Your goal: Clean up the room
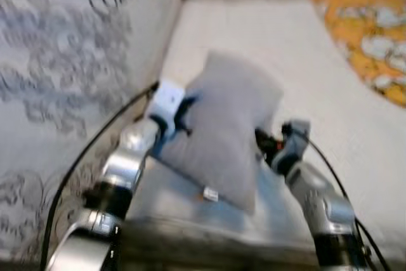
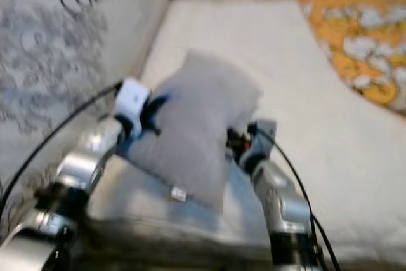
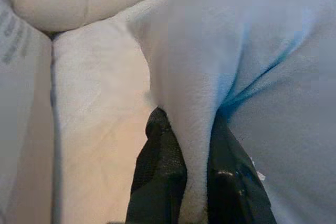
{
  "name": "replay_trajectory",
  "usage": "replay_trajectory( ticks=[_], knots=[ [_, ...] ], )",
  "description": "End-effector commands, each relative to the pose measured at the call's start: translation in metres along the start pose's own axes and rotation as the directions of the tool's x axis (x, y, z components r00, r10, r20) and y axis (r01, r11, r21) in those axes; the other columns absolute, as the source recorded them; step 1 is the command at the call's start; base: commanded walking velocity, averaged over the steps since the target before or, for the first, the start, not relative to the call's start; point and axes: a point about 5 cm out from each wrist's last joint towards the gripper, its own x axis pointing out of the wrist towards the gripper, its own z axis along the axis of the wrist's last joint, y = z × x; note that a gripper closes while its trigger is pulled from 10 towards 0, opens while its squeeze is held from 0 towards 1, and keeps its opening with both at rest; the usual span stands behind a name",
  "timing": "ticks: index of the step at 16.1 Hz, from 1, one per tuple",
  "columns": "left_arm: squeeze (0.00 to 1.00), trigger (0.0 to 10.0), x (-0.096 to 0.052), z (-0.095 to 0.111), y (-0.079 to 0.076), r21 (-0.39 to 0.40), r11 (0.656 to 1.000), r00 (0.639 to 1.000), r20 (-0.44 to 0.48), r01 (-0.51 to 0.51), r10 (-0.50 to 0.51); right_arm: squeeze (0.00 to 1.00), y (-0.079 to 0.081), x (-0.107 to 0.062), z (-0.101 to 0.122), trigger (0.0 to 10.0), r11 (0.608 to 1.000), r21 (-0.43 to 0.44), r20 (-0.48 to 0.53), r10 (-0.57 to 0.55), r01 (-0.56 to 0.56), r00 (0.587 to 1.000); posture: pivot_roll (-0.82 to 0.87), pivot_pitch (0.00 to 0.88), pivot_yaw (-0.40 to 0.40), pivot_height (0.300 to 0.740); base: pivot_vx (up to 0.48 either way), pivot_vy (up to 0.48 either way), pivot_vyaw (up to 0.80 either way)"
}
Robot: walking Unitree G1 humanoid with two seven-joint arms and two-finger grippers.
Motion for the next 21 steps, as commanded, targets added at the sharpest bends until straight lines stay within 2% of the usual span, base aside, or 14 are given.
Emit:
replay_trajectory(
  ticks=[1, 3, 8, 9, 11, 13, 16, 19, 21],
  knots=[
    [0.00, 10.0, -0.004, 0.001, 0.019, 0.044, 0.998, 0.999, 0.004, -0.054, 0.053, 1.00, 0.003, 0.001, 0.004, 10.0, 1.000, 0.001, 0.027, 0.001, -0.001, 1.000, 0.01, 0.000, 0.042, 0.740, 0.000, 0.000, 0.00],
    [0.00, 10.0, 0.000, 0.001, 0.021, 0.081, 0.996, 0.999, -0.001, -0.041, 0.041, 1.00, 0.000, -0.001, 0.003, 10.0, 1.000, 0.001, 0.028, -0.014, 0.014, 1.000, 0.00, 0.000, 0.046, 0.740, 0.000, 0.000, 0.00],
    [0.00, 10.0, 0.009, 0.001, 0.028, 0.118, 0.991, 0.998, -0.024, -0.059, 0.062, 1.00, -0.004, -0.003, 0.000, 10.0, 1.000, 0.001, 0.014, -0.026, 0.026, 1.000, 0.00, 0.000, 0.045, 0.740, 0.000, 0.000, 0.00],
    [0.00, 10.0, 0.009, -0.001, 0.032, 0.151, 0.986, 0.996, -0.036, -0.070, 0.077, 1.00, -0.003, -0.004, 0.000, 10.0, 1.000, -0.030, 0.005, 0.007, -0.007, 1.000, 0.00, 0.000, 0.043, 0.740, 0.000, 0.000, 0.00],
    [0.00, 10.0, 0.006, -0.004, 0.042, 0.224, 0.971, 0.994, -0.055, -0.079, 0.094, 1.00, 0.003, -0.009, -0.001, 10.0, 0.982, -0.143, -0.036, 0.117, -0.121, 0.993, 0.00, 0.000, 0.037, 0.740, 0.000, 0.000, 0.00],
    [0.00, 10.0, 0.003, -0.006, 0.055, 0.339, 0.939, 0.992, -0.088, -0.050, 0.085, 1.00, 0.006, -0.018, -0.001, 10.0, 0.917, -0.295, -0.108, 0.248, -0.270, 0.963, 0.01, 0.000, 0.029, 0.740, 0.000, 0.000, 0.00],
    [0.00, 10.0, -0.003, -0.003, 0.083, 0.399, 0.912, 0.982, -0.115, -0.093, 0.150, 1.00, 0.008, -0.026, 0.009, 10.0, 0.853, -0.356, -0.137, 0.356, -0.381, 0.925, 0.00, 0.000, 0.029, 0.740, 0.000, 0.000, 0.00],
    [0.00, 10.0, -0.010, -0.002, 0.101, 0.526, 0.847, 0.973, -0.147, -0.078, 0.181, 1.00, 0.012, -0.035, 0.012, 10.0, 0.801, -0.386, -0.177, 0.422, -0.457, 0.889, -0.01, 0.000, 0.029, 0.740, 0.000, 0.000, 0.00],
    [0.00, 10.0, -0.015, 0.002, 0.114, 0.549, 0.828, 0.963, -0.146, -0.111, 0.226, 1.00, 0.017, -0.039, 0.014, 10.0, 0.772, -0.390, -0.182, 0.470, -0.502, 0.864, -0.01, 0.000, 0.036, 0.740, 0.000, 0.000, 0.00]
  ],
)
